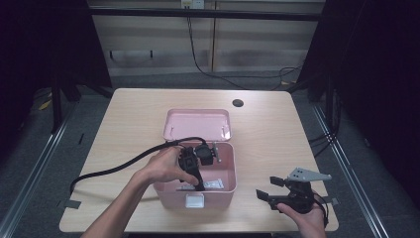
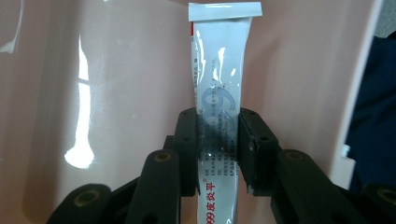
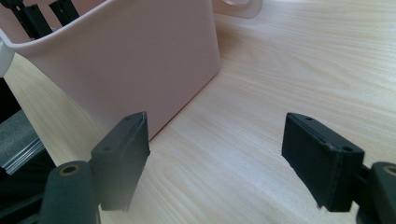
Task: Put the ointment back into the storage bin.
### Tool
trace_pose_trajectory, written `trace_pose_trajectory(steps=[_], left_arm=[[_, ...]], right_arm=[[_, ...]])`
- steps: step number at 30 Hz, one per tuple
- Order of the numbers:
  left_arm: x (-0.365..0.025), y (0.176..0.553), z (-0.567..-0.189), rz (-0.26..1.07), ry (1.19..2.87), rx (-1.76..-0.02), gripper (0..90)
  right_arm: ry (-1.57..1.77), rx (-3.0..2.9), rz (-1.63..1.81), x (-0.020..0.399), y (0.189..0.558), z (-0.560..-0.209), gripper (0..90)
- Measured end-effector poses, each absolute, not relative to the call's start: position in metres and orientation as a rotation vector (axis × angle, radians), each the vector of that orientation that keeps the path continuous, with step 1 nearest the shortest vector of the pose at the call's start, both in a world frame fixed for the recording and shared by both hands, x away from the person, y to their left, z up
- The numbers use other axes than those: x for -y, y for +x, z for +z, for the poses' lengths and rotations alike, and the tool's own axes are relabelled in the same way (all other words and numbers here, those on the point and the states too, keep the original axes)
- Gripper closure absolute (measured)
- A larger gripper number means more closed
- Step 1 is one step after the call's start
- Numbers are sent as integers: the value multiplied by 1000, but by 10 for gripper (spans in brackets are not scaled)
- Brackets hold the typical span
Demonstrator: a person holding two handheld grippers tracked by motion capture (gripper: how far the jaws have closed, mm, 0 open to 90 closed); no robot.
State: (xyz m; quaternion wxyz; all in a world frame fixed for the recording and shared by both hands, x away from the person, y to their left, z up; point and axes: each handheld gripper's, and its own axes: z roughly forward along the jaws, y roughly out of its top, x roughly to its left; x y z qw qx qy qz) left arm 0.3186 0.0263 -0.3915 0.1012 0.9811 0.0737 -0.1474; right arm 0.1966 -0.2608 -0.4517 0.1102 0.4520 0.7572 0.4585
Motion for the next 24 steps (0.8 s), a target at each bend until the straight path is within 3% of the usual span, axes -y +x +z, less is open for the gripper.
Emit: trace_pose_trajectory(steps=[24], left_arm=[[-15, 322, -421, -545, 2935, -235, 708]], right_arm=[[1337, -2229, 1338, 261, 197, -452, 231]])
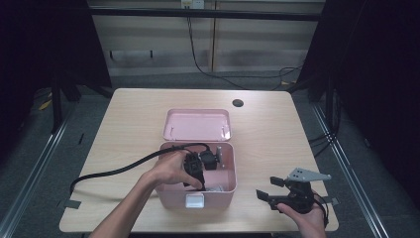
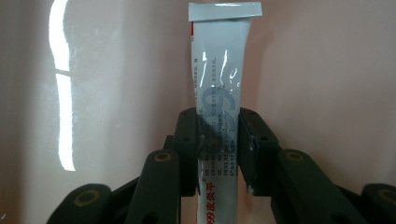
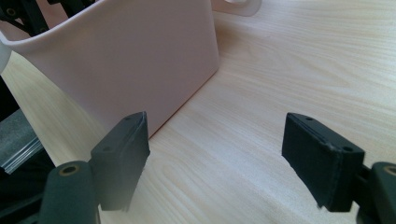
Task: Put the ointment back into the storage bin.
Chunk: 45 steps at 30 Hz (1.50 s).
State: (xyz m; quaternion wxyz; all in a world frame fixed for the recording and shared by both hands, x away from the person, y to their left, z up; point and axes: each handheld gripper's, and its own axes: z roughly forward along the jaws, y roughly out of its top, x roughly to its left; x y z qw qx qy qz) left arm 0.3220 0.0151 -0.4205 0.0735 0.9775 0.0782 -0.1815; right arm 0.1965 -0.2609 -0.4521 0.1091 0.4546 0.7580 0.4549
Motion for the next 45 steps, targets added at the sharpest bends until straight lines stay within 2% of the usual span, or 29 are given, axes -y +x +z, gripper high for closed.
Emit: trace_pose_trajectory(steps=[24, 36, 45], left_arm=[[-10, 322, -440, -612, 2960, -214, 706], [-12, 321, -440, -583, 3001, -227, 702], [-12, 324, -439, -607, 2968, -257, 690]], right_arm=[[1339, -2228, 1334, 261, 197, -452, 231], [1338, -2229, 1331, 261, 196, -452, 234], [1339, -2229, 1329, 261, 197, -452, 235]])
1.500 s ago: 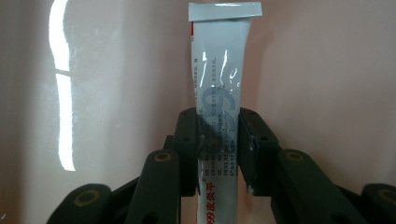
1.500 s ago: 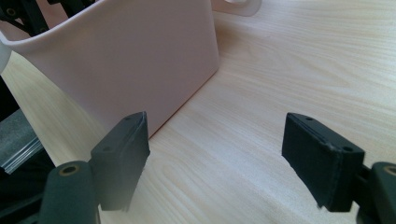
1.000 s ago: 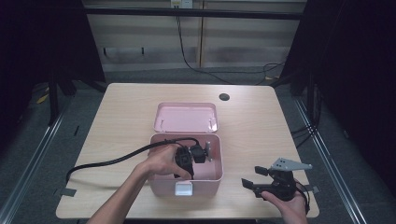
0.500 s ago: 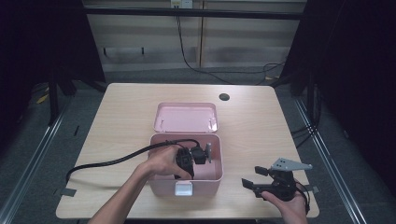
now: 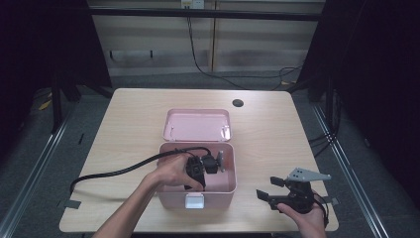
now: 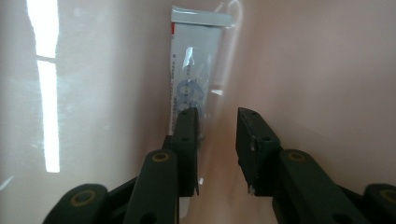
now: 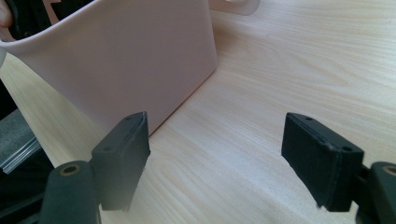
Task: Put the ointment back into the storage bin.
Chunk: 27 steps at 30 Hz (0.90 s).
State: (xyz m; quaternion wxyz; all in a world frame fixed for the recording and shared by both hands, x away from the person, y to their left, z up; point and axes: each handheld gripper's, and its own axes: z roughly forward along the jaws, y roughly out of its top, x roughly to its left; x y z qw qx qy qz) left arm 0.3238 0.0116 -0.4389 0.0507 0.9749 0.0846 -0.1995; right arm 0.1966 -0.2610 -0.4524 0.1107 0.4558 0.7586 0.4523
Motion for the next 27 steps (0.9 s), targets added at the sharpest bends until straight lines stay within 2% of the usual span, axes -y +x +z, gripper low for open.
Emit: trace_pose_trajectory(steps=[13, 27], left_arm=[[-18, 327, -421, -589, 2888, -309, 600], [-36, 329, -397, -488, 2812, -352, 573]], right_arm=[[1338, -2229, 1328, 261, 197, -452, 236], [1334, -2231, 1328, 260, 197, -452, 239]])
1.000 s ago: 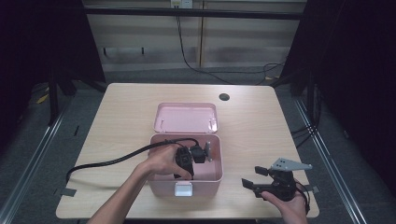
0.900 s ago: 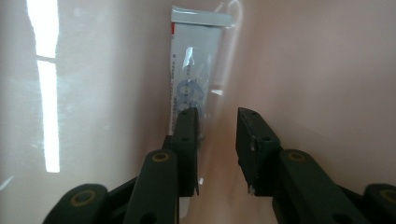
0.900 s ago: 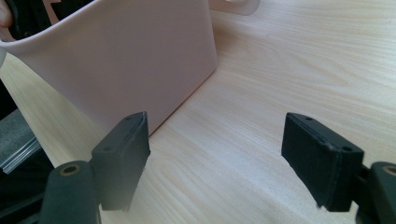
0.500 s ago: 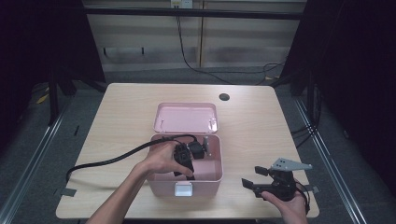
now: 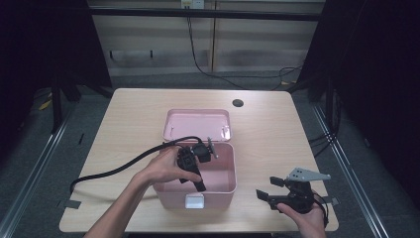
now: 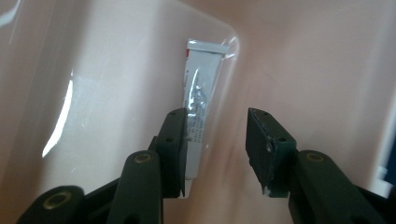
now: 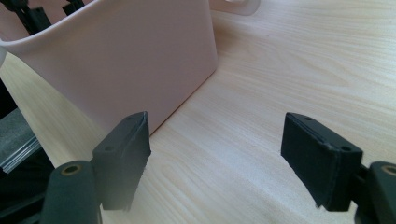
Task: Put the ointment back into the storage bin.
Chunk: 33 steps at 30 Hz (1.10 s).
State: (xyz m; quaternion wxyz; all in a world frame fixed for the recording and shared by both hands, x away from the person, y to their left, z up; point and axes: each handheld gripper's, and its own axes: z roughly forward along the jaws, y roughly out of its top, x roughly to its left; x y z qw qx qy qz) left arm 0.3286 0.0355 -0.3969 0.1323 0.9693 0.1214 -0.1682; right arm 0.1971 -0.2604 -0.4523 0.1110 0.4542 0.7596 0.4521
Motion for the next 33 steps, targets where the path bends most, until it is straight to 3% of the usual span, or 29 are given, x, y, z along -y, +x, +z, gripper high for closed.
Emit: trace_pose_trajectory(steps=[25, 33], left_arm=[[-62, 324, -350, -316, 2701, -360, 365], [-72, 323, -338, -288, 2692, -361, 353]], right_arm=[[1337, -2232, 1329, 261, 197, -452, 239], [1340, -2231, 1327, 261, 197, -452, 239]])
